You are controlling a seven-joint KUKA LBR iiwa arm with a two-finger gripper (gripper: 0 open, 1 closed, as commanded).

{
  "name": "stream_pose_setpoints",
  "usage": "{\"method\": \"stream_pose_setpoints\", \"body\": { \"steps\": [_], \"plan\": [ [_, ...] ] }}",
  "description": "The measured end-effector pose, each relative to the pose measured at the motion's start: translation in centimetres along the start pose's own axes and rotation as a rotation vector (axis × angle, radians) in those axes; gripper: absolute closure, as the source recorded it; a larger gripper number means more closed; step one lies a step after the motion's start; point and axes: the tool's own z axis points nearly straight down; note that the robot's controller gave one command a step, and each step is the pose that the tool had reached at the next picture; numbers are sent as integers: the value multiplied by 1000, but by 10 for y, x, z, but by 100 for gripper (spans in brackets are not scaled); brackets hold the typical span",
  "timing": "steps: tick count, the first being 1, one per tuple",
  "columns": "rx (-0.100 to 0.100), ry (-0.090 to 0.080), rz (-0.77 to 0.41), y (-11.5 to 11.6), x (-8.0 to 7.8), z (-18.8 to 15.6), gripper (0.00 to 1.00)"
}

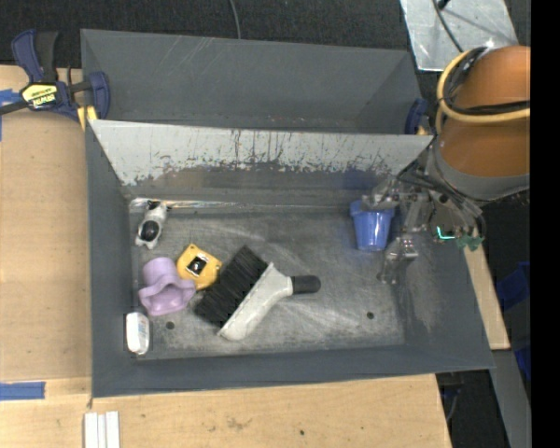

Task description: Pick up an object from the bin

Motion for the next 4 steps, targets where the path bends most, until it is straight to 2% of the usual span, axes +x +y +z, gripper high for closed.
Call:
{"method": "stream_pose_setpoints", "body": {
  "steps": [1,2,3,4],
  "plan": [
    [1,-8,-2,0,-2,-4,0],
    [1,-12,-71,81,-11,77,0],
    [1,-11,-232,69,18,164,0],
    [6,-13,-462,129,-1,161,0]
  ]
}}
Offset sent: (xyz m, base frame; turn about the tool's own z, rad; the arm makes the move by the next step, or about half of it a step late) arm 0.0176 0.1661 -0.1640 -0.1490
